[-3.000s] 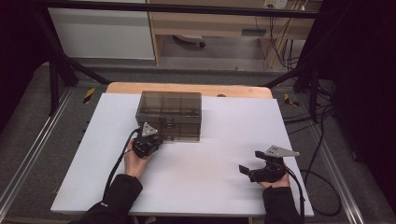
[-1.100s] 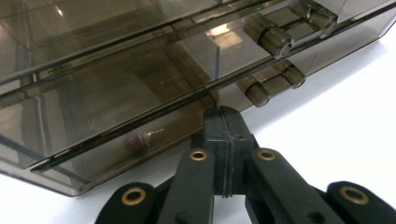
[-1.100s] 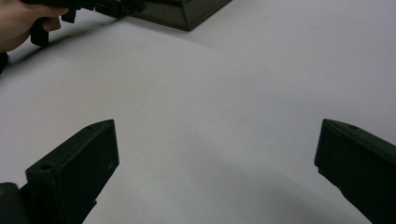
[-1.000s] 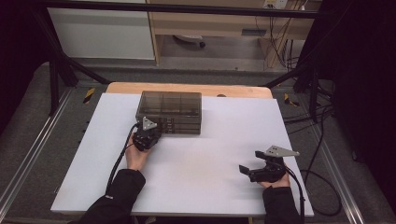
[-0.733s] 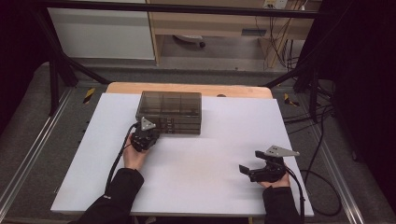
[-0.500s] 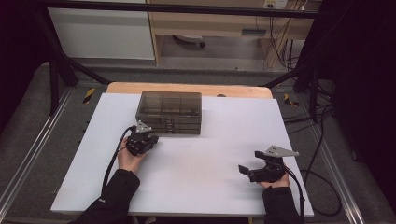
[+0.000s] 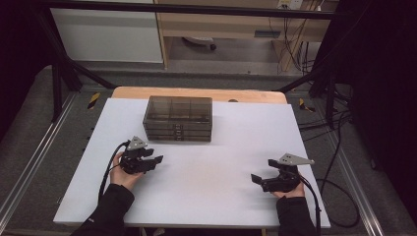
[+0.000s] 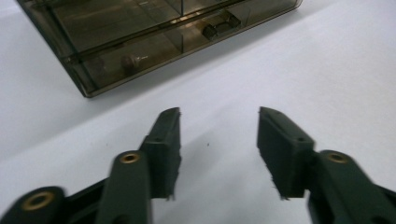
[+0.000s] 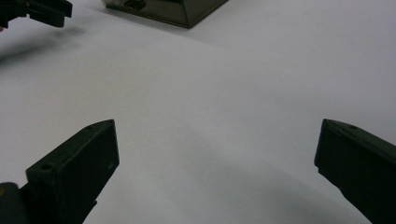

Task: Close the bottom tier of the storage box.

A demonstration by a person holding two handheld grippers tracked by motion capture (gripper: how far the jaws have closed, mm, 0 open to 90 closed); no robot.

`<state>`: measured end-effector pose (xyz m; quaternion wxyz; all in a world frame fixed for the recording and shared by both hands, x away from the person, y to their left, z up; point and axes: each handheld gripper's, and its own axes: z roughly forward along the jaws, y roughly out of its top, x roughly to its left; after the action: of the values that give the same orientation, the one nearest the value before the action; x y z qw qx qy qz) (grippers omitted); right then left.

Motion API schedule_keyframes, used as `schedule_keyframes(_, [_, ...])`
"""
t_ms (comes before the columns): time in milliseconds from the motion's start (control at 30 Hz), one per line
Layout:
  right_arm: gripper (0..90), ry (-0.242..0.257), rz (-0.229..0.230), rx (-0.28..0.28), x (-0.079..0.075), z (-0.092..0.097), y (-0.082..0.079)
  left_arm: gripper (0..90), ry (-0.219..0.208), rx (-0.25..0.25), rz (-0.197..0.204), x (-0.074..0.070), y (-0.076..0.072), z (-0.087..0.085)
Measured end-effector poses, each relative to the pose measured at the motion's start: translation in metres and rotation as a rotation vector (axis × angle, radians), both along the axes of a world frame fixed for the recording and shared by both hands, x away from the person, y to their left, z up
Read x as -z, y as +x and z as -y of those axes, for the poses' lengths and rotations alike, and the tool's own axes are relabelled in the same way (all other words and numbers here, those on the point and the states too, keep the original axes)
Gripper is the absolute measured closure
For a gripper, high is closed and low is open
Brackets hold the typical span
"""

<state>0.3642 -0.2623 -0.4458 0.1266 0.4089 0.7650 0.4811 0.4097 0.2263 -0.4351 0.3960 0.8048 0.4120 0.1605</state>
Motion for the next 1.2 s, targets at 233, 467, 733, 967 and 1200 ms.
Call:
schedule_keyframes(233, [0.4, -0.001, 0.000, 0.000, 0.000, 0.000, 0.000, 30.8, -0.031, -0.003, 0.023, -0.002, -0.015, -0.016])
schedule_keyframes(467, [0.4, -0.005, -0.005, 0.003, 0.000, 0.000, 0.000, 15.9, -0.016, -0.018, 0.028, -0.002, -0.025, -0.038])
schedule_keyframes(733, [0.4, -0.011, -0.006, 0.002, 0.001, 0.000, 0.000, 7.9, 0.019, -0.034, 0.027, -0.001, -0.034, -0.055])
schedule_keyframes(967, [0.6, -0.015, -0.011, 0.000, 0.001, -0.001, 0.000, 6.4, 0.035, -0.026, 0.018, 0.000, -0.038, -0.065])
schedule_keyframes(1200, [0.6, -0.017, -0.012, -0.004, 0.002, -0.002, 0.000, 5.5, 0.048, -0.042, 0.019, 0.000, -0.039, -0.071])
